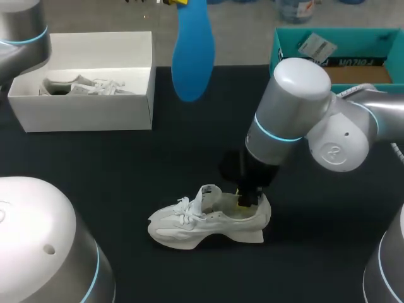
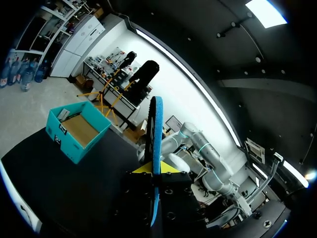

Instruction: Take the shoe out of the shoebox, open the shoe tongue, remove and reinsert the insole, then place the shoe into the shoebox

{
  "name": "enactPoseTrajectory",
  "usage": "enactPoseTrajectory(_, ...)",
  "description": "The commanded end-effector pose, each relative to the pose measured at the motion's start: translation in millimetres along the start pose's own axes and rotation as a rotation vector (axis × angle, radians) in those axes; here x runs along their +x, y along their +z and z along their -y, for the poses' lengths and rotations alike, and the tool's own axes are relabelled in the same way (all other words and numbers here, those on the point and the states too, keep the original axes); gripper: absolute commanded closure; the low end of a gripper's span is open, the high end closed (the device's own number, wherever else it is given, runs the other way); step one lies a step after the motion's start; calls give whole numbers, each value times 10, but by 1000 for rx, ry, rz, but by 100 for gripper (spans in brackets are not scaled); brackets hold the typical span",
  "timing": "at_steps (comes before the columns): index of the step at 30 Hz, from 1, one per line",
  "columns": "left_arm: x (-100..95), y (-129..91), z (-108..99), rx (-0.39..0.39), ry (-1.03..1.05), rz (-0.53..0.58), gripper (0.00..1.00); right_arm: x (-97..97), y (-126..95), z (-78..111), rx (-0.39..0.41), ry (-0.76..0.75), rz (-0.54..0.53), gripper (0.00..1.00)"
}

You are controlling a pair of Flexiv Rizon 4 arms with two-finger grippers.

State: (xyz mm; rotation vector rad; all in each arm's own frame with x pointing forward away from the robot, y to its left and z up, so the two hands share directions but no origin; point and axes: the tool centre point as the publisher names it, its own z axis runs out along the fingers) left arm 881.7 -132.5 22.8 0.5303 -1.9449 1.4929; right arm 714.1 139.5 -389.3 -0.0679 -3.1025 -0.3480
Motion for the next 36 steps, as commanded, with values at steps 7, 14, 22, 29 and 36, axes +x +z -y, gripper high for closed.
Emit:
enactPoseTrajectory(7, 3, 5, -15, 3, 1, 0, 100, -21, -9, -25, 4, -3, 9, 100)
enactPoseTrajectory(14, 3, 5, -15, 3, 1, 0, 100, -73, -123, -52, 3, -10, 24, 100)
enactPoseTrajectory(22, 3, 5, -15, 3, 1, 0, 100, -121, -528, 6, -22, 6, 51, 100)
enactPoseTrajectory(29, 3, 5, -15, 3, 1, 0, 100, -144, -821, 102, -40, 17, 61, 100)
enactPoseTrajectory(36, 3, 5, -15, 3, 1, 0, 100, -193, -949, 118, -59, -38, -18, 100)
